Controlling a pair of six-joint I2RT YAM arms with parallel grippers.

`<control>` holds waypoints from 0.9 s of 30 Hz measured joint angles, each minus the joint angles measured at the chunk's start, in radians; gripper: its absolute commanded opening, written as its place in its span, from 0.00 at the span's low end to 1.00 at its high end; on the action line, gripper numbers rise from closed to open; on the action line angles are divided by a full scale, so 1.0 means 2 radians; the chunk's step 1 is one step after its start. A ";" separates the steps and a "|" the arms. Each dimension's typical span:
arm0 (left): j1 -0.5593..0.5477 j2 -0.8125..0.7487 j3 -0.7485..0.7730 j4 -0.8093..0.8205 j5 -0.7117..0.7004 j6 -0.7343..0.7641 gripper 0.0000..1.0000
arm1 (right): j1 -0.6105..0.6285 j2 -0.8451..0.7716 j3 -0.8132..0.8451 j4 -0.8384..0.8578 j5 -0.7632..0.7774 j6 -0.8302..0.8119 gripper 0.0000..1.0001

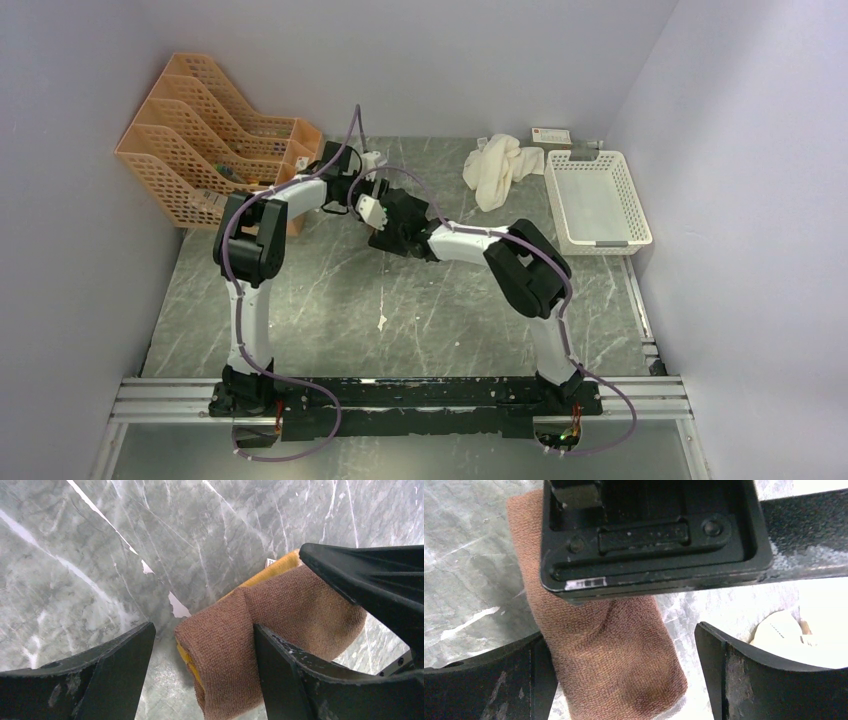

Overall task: Roll the towels
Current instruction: Roll the towel at the center of the board, then pick up the towel at the center of the board.

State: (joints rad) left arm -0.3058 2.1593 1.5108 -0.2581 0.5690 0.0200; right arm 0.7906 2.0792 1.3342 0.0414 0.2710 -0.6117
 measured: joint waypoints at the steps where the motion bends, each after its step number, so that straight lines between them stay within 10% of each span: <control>1: 0.000 0.001 0.002 -0.001 0.000 0.001 0.84 | -0.004 0.001 0.001 0.000 -0.008 0.000 0.94; 27: 0.098 -0.064 0.025 0.001 0.063 -0.020 0.86 | -0.121 0.029 0.043 -0.072 -0.400 0.105 0.57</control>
State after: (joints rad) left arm -0.1089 2.0319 1.5612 -0.2569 0.6956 -0.0193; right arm 0.5488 2.1372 1.4204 -0.1020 -0.5293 -0.4026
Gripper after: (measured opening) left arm 0.862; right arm 0.618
